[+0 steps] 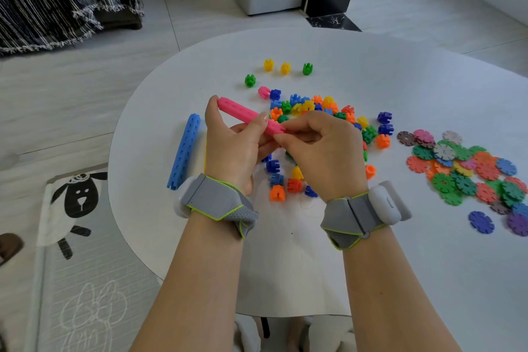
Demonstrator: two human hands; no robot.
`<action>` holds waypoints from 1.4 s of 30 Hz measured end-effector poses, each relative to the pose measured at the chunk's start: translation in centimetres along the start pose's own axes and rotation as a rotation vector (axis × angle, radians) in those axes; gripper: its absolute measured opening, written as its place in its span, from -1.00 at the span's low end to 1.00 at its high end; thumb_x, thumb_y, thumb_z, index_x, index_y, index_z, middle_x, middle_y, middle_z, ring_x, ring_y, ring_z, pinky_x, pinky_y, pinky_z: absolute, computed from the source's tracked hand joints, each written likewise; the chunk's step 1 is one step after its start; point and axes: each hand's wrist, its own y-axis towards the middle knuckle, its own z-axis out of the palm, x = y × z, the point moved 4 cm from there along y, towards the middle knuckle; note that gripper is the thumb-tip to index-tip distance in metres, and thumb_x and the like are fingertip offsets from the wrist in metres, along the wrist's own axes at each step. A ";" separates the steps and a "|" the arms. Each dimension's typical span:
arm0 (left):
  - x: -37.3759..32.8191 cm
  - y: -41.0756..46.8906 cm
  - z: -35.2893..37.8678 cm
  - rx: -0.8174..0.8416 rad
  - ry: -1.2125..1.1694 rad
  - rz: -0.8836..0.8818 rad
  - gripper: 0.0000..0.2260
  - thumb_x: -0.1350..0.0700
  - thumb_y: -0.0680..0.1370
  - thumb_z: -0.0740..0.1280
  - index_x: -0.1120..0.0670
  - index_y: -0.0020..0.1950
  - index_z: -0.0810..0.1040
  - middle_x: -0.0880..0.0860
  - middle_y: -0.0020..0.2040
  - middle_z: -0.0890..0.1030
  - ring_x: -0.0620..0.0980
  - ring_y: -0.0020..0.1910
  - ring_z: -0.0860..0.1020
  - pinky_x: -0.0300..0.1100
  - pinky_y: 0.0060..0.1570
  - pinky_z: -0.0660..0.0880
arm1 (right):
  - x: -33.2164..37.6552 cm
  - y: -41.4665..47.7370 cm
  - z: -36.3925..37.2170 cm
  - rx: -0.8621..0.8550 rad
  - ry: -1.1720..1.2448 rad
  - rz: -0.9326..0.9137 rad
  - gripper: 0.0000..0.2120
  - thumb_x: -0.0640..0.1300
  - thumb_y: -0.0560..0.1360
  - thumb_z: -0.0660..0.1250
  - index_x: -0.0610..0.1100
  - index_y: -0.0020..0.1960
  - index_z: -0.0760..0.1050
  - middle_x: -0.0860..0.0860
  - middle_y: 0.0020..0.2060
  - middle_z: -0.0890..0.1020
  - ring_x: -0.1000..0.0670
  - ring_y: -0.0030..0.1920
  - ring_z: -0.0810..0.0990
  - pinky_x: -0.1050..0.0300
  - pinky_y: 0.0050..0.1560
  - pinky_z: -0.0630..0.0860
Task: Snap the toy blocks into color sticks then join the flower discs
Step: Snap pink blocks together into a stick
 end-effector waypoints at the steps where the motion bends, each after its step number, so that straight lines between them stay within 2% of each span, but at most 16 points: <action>1: 0.1 0.0 0.0 0.000 0.012 0.004 -0.34 0.28 0.54 0.31 -0.09 0.49 0.03 0.25 -0.08 0.59 0.01 -0.30 0.64 -0.14 -0.23 0.60 | 0.0 0.0 0.0 -0.006 -0.010 0.002 -0.90 -0.16 0.40 0.48 -0.06 -0.08 0.67 0.20 -0.30 0.60 0.21 -0.24 0.62 0.43 -0.12 0.52; 4: 0.2 0.1 0.1 -0.011 0.025 0.018 -0.31 0.27 0.53 0.33 -0.12 0.48 0.02 0.27 -0.07 0.58 0.04 -0.27 0.64 -0.10 -0.21 0.60 | -0.1 0.1 0.2 -0.003 -0.007 0.022 -0.90 -0.15 0.41 0.47 -0.06 -0.07 0.68 0.15 -0.29 0.63 0.16 -0.25 0.63 0.30 -0.11 0.57; 7: 0.1 0.3 0.0 -0.022 -0.002 0.018 -0.22 0.31 0.51 0.33 -0.19 0.49 -0.07 0.22 -0.10 0.56 0.02 -0.28 0.64 -0.11 -0.20 0.60 | 0.0 0.5 0.7 0.011 -0.036 0.017 -0.89 -0.14 0.43 0.45 -0.06 -0.05 0.68 0.13 -0.23 0.67 0.21 -0.25 0.59 0.42 -0.12 0.51; 11: -0.3 0.4 -0.2 -0.022 -0.028 0.023 -0.15 0.38 0.50 0.31 -0.22 0.50 -0.12 0.16 -0.14 0.52 -0.01 -0.30 0.63 -0.14 -0.24 0.59 | 0.1 1.0 0.9 0.127 -0.055 0.016 -0.86 -0.13 0.45 0.42 -0.04 0.00 0.66 0.17 -0.23 0.64 0.24 -0.21 0.61 0.45 -0.10 0.50; 13: -0.5 0.6 -0.4 -0.028 -0.033 0.032 -0.15 0.39 0.50 0.30 -0.21 0.50 -0.11 0.16 -0.15 0.53 -0.01 -0.31 0.63 -0.16 -0.26 0.58 | -0.1 1.1 0.6 0.158 -0.011 0.021 -0.84 -0.16 0.46 0.41 -0.04 0.03 0.65 0.18 -0.20 0.64 0.26 -0.18 0.62 0.42 -0.09 0.52; 16: -1.1 1.1 -0.5 -0.043 -0.045 0.048 -0.16 0.40 0.50 0.30 -0.20 0.50 -0.11 0.17 -0.16 0.53 -0.01 -0.33 0.62 -0.13 -0.24 0.60 | -0.6 1.7 0.3 0.094 -0.015 0.039 -0.82 -0.21 0.49 0.34 -0.04 0.03 0.65 0.19 -0.20 0.63 0.22 -0.20 0.60 0.31 -0.07 0.53; 20: -1.5 1.8 -0.3 -0.042 -0.041 0.050 -0.20 0.38 0.52 0.26 -0.18 0.50 -0.10 0.17 -0.16 0.54 0.01 -0.31 0.62 -0.10 -0.20 0.62 | -0.1 3.5 1.1 -0.007 -0.146 0.058 -0.82 -0.18 0.50 0.30 -0.05 0.01 0.65 0.09 -0.17 0.65 0.10 -0.17 0.58 0.23 -0.03 0.48; 23: -1.8 2.4 -0.9 -0.056 -0.027 0.072 -0.22 0.37 0.53 0.26 -0.17 0.50 -0.09 0.17 -0.18 0.53 -0.01 -0.34 0.62 -0.13 -0.22 0.60 | 0.5 5.7 2.5 0.022 -0.264 0.019 -0.81 -0.14 0.49 0.29 -0.03 0.01 0.65 0.06 -0.08 0.66 0.04 -0.07 0.57 0.22 -0.04 0.41; 25: -1.9 2.5 -1.1 -0.068 -0.025 0.077 -0.22 0.38 0.53 0.26 -0.17 0.50 -0.09 0.19 -0.17 0.53 0.01 -0.33 0.61 -0.12 -0.21 0.61 | 0.1 7.5 3.5 0.057 -0.328 -0.002 -0.81 -0.11 0.48 0.29 -0.03 0.02 0.64 0.03 -0.04 0.66 -0.02 0.01 0.57 0.16 0.04 0.43; 27: -2.0 2.9 -1.5 -0.082 -0.026 0.069 -0.22 0.37 0.52 0.27 -0.17 0.50 -0.09 0.20 -0.16 0.54 0.03 -0.30 0.63 -0.11 -0.20 0.61 | -0.7 9.3 5.0 0.124 -0.426 0.023 -0.76 -0.03 0.50 0.29 -0.02 0.12 0.61 -0.01 0.06 0.63 -0.08 0.14 0.52 0.09 0.16 0.41; 29: -2.1 3.2 -1.8 -0.093 -0.038 0.051 -0.22 0.36 0.52 0.28 -0.18 0.50 -0.07 0.19 -0.15 0.54 0.04 -0.29 0.63 -0.12 -0.21 0.62 | -1.3 10.6 6.3 0.162 -0.569 0.066 -0.70 0.05 0.50 0.27 0.03 0.20 0.56 0.00 0.17 0.56 -0.10 0.23 0.44 0.09 0.20 0.32; 32: -2.2 3.5 -2.1 -0.085 -0.054 0.033 -0.23 0.37 0.52 0.27 -0.18 0.50 -0.07 0.21 -0.12 0.53 0.03 -0.31 0.63 -0.14 -0.23 0.61 | -1.4 11.6 7.4 0.175 -0.739 0.145 -0.71 0.07 0.51 0.26 0.02 0.17 0.55 -0.01 0.19 0.47 -0.12 0.25 0.36 0.10 0.18 0.26; 35: -2.2 3.6 -2.3 -0.081 -0.068 0.029 -0.22 0.38 0.52 0.26 -0.18 0.50 -0.08 0.23 -0.11 0.52 0.03 -0.32 0.63 -0.13 -0.24 0.61 | -1.5 11.9 8.0 0.152 -0.813 0.166 -0.79 0.01 0.50 0.27 0.00 0.06 0.60 -0.02 0.10 0.46 -0.12 0.19 0.36 0.12 0.06 0.20; 38: -2.1 3.5 -2.5 -0.081 -0.063 0.022 -0.22 0.38 0.53 0.26 -0.17 0.50 -0.08 0.27 -0.08 0.52 0.04 -0.31 0.63 -0.13 -0.23 0.61 | -0.9 11.5 7.6 0.153 -0.758 0.121 -0.80 -0.01 0.51 0.27 0.00 0.06 0.60 -0.01 0.09 0.52 -0.13 0.19 0.40 0.11 0.07 0.26; 40: -2.1 3.4 -2.7 -0.076 -0.059 0.018 -0.22 0.37 0.53 0.27 -0.18 0.49 -0.09 0.32 -0.03 0.54 0.04 -0.30 0.64 -0.14 -0.22 0.61 | 0.1 10.4 6.6 0.149 -0.568 0.074 -0.83 -0.03 0.50 0.29 -0.02 0.05 0.58 0.03 0.04 0.60 -0.07 0.14 0.49 0.13 0.08 0.36; 42: -2.2 3.2 -2.7 -0.075 -0.050 0.018 -0.22 0.36 0.53 0.27 -0.19 0.49 -0.10 0.36 0.00 0.55 0.04 -0.30 0.63 -0.13 -0.21 0.61 | 1.5 8.5 5.1 0.141 -0.331 0.053 -0.87 -0.09 0.47 0.34 -0.05 -0.01 0.59 0.09 -0.08 0.64 0.03 -0.02 0.59 0.19 0.00 0.45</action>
